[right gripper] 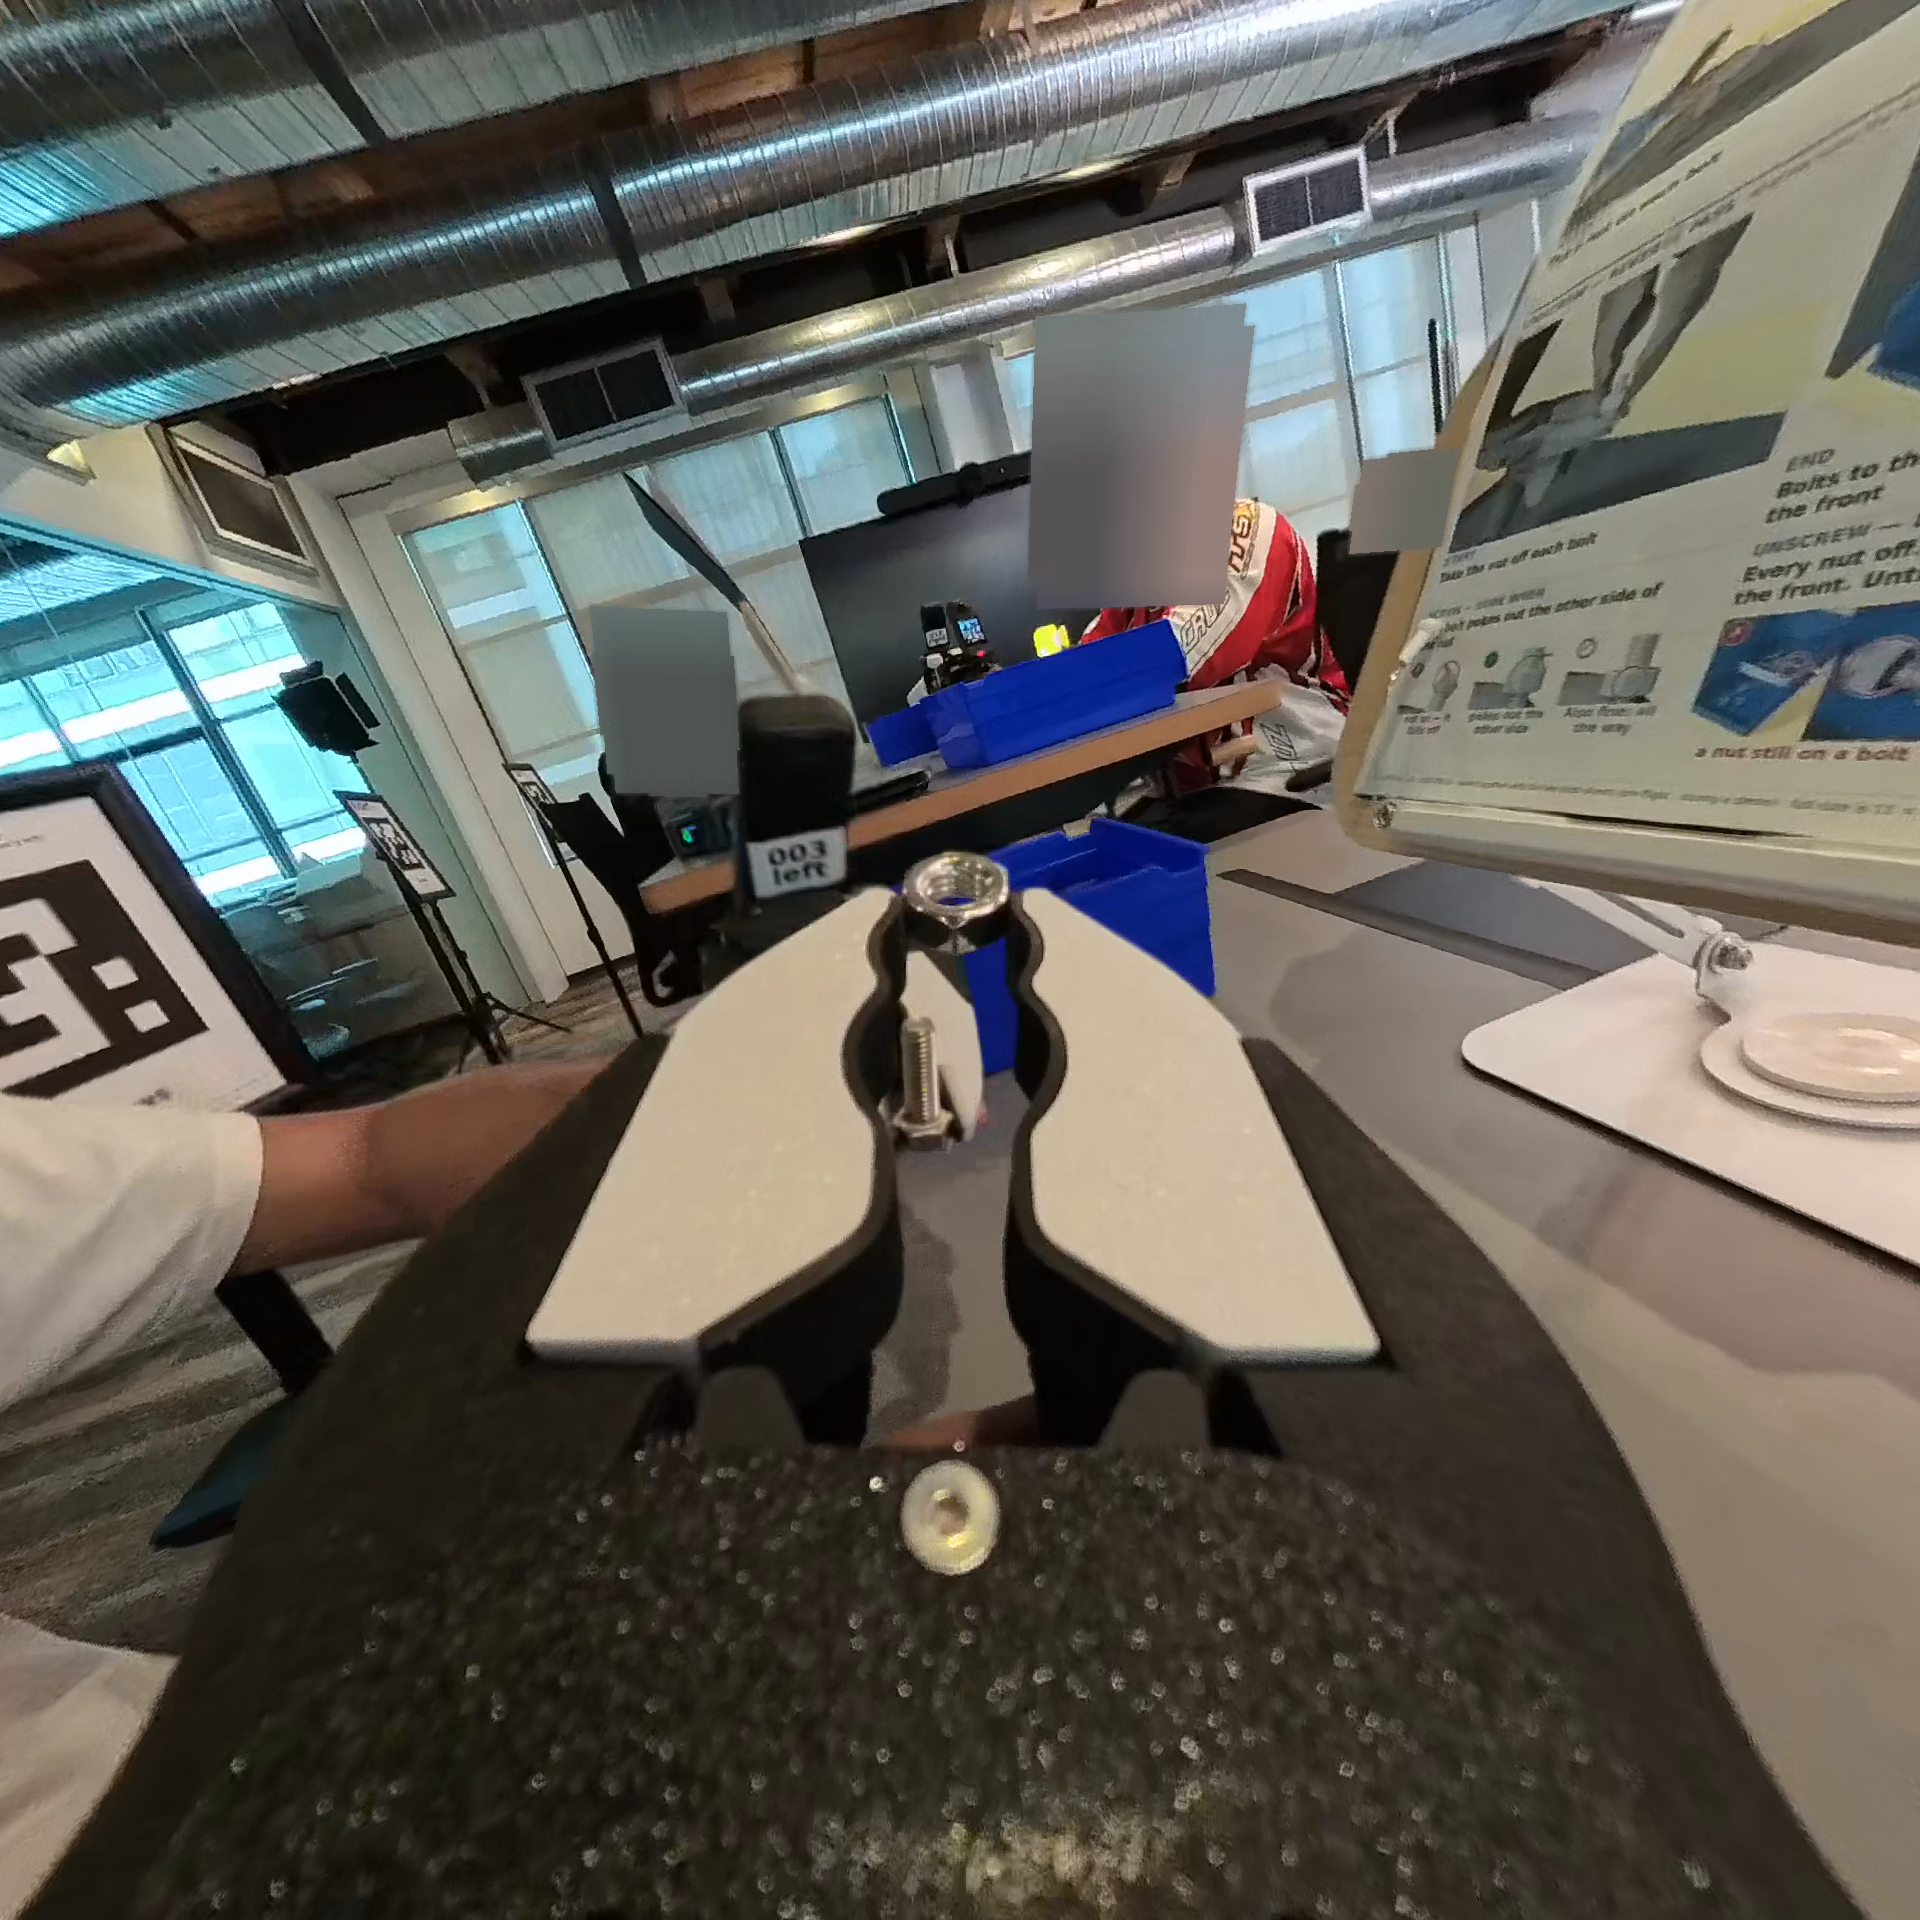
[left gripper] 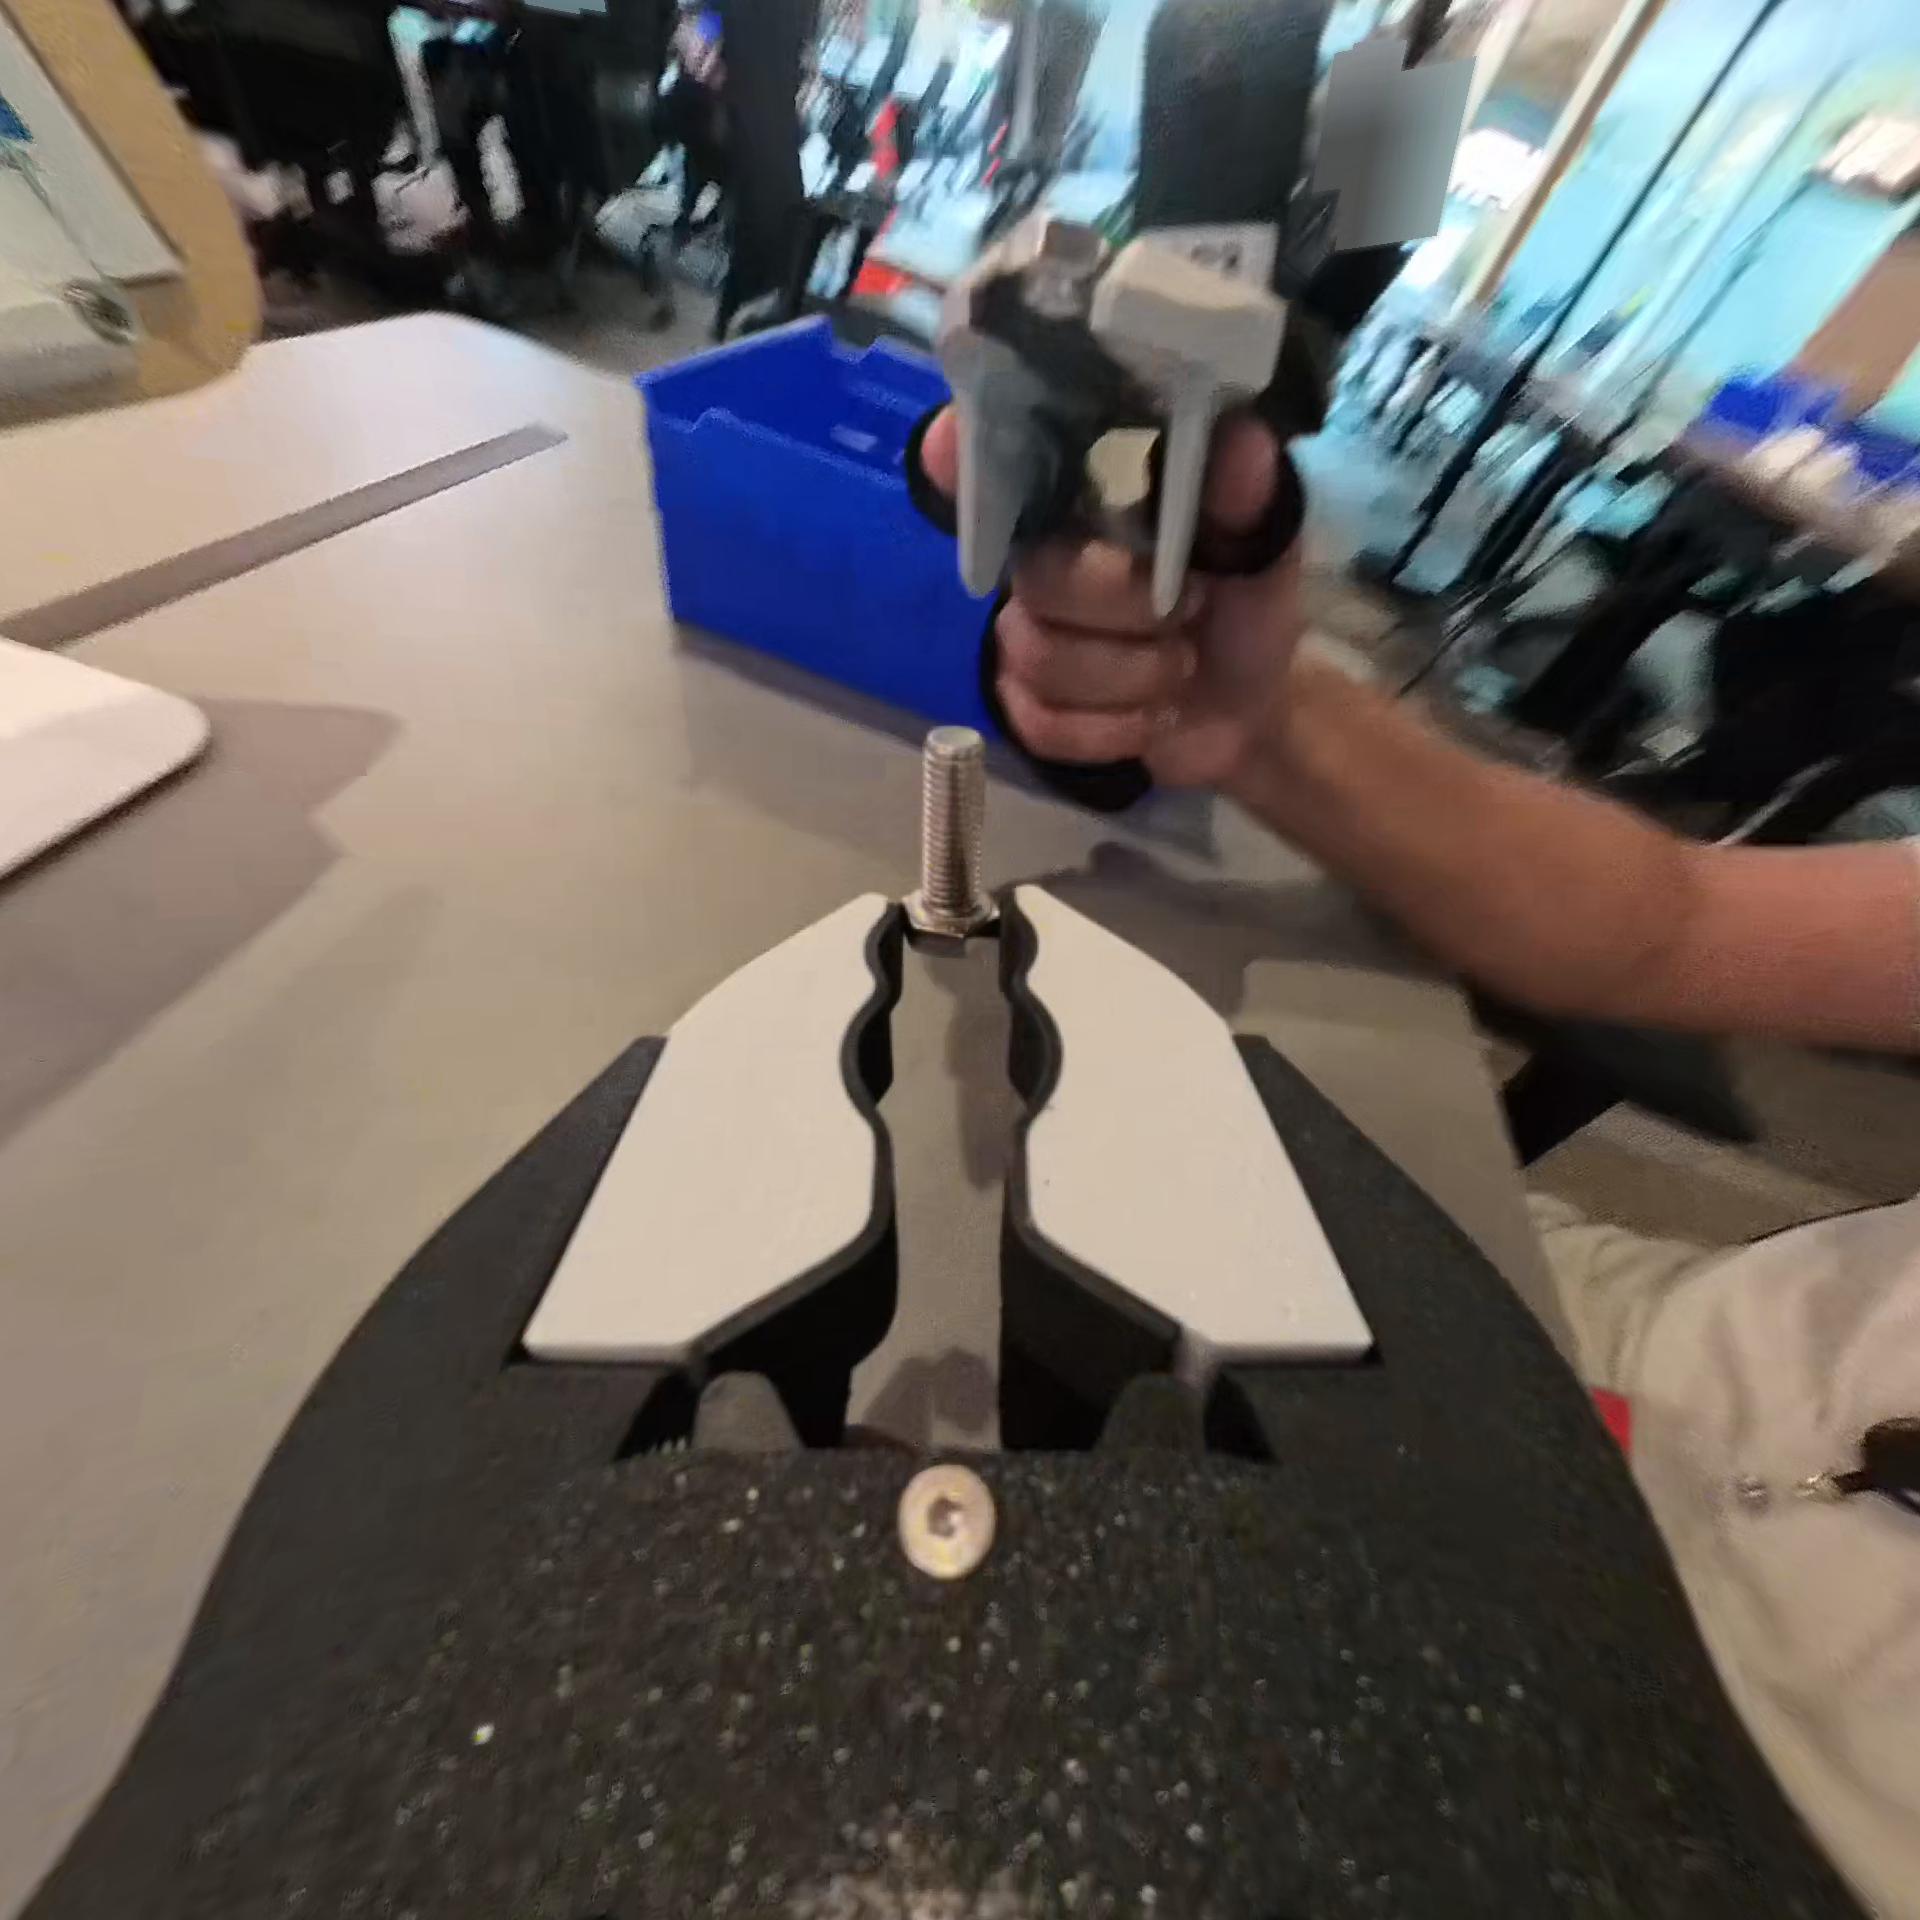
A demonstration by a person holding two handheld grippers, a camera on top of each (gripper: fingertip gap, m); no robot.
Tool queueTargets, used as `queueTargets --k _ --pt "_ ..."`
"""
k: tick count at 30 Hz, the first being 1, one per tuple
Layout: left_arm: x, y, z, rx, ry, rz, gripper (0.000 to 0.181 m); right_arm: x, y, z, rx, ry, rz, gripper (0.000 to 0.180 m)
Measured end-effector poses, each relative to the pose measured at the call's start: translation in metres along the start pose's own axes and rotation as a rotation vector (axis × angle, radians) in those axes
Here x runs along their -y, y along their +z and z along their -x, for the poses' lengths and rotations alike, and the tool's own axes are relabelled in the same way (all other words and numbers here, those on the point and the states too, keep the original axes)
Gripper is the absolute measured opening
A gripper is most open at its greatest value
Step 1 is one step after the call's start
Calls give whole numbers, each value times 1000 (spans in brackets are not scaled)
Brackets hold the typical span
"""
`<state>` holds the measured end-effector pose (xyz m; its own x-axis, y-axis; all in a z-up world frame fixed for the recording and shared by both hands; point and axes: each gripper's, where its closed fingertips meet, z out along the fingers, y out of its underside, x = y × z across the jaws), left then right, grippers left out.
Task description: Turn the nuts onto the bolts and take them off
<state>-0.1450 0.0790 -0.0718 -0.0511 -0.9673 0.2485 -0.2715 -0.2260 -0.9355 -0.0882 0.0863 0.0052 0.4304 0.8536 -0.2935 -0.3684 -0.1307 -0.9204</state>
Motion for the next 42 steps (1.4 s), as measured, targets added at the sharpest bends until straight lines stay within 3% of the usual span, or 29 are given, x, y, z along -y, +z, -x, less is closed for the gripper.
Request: queueTargets --k 3,10,31,42 --pt "-7 6 1 -138 -97 -143 17 -17 3 -5 6 -3 69 17" --pt "-26 7 -7 -178 -7 -99 17 -74 15 3 71 -81 338 18" --pt "-37 3 -19 -191 98 -46 17 -108 36 37 291 -52 548 18" --pt "-36 4 -19 -170 107 -53 17 -112 36 31 241 -102 621 17"
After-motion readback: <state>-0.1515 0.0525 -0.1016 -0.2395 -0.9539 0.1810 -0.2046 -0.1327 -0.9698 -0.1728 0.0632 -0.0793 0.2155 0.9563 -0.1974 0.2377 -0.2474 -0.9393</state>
